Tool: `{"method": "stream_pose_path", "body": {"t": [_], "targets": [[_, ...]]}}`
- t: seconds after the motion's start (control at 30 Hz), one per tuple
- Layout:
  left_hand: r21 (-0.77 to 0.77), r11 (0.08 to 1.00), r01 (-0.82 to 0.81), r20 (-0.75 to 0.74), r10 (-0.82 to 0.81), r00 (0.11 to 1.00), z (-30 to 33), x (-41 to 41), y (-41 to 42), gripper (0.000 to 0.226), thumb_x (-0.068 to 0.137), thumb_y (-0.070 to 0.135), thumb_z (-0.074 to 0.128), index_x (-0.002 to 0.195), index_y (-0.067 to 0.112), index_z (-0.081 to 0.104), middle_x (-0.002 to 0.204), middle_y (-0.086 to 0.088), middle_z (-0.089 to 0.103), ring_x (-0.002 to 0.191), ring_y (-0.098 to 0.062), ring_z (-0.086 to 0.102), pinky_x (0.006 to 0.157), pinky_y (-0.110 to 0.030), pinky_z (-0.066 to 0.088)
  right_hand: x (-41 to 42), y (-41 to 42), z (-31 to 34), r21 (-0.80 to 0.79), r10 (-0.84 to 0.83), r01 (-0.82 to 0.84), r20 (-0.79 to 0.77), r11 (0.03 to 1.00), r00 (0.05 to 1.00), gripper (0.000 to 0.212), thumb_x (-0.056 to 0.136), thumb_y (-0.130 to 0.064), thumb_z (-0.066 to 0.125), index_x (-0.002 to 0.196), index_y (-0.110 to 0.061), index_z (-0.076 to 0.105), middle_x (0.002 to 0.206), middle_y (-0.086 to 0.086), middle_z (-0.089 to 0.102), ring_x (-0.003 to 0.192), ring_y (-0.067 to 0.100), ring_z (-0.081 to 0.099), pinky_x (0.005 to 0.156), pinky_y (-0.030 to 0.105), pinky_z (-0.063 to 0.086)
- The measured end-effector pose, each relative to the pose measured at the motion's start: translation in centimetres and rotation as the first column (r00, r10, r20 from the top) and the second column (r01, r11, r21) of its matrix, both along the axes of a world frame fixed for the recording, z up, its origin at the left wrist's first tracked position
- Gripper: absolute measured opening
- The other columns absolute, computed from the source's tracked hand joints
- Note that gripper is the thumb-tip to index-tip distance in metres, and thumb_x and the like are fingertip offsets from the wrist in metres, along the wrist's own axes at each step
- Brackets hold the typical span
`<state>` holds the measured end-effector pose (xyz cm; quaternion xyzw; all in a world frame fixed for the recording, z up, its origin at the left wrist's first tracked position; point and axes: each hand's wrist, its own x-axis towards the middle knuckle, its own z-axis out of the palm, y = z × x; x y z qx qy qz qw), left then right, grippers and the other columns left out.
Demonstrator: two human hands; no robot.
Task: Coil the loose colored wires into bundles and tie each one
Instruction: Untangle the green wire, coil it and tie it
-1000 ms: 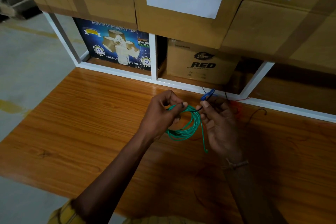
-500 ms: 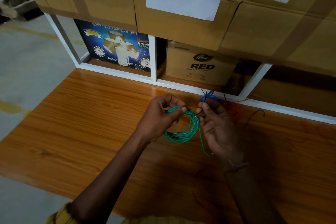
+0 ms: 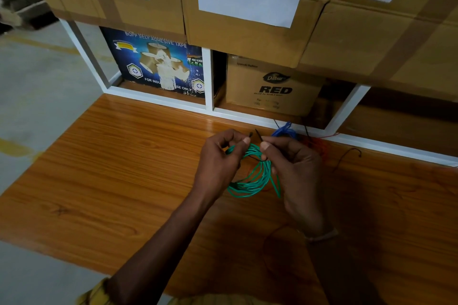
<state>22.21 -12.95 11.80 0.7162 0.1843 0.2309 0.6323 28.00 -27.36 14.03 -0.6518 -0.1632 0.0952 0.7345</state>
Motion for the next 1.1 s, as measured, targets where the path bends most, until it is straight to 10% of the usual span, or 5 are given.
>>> {"method": "stream_pose_path", "body": {"t": [0.9, 1.1], "targets": [[0.148, 0.982, -0.119, 0.008, 0.119, 0.993, -0.4, 0.2, -1.3, 0.005, 0.100, 0.025, 0.072, 0.099, 0.024, 0.076, 0.078, 0.012, 0.070, 0.063, -0.007, 0.061, 0.059, -0.027, 0.046, 0.2, 0.2, -0.4, -0.183, -0.110, 0.125, 0.089, 0.975, 0.990, 0.005, 0.093, -0.011, 0.074, 0.094, -0.009, 0.079, 0.068, 0.000, 0.073, 0.057, 0.009, 0.068, 0.057, 0.021, 0.053], [0.421, 0.899, -0.122, 0.042, 0.115, 0.993, -0.2, -0.3, -1.6, 0.008, 0.101, 0.020, 0.069, 0.106, 0.019, 0.075, 0.097, 0.007, 0.074, 0.088, -0.006, 0.069, 0.072, -0.031, 0.056, 0.4, 0.1, -0.6, -0.169, -0.100, 0.108, 0.055, 0.980, 0.993, 0.008, 0.094, -0.009, 0.072, 0.092, -0.012, 0.079, 0.072, 0.008, 0.073, 0.064, 0.013, 0.071, 0.060, 0.024, 0.059]]}}
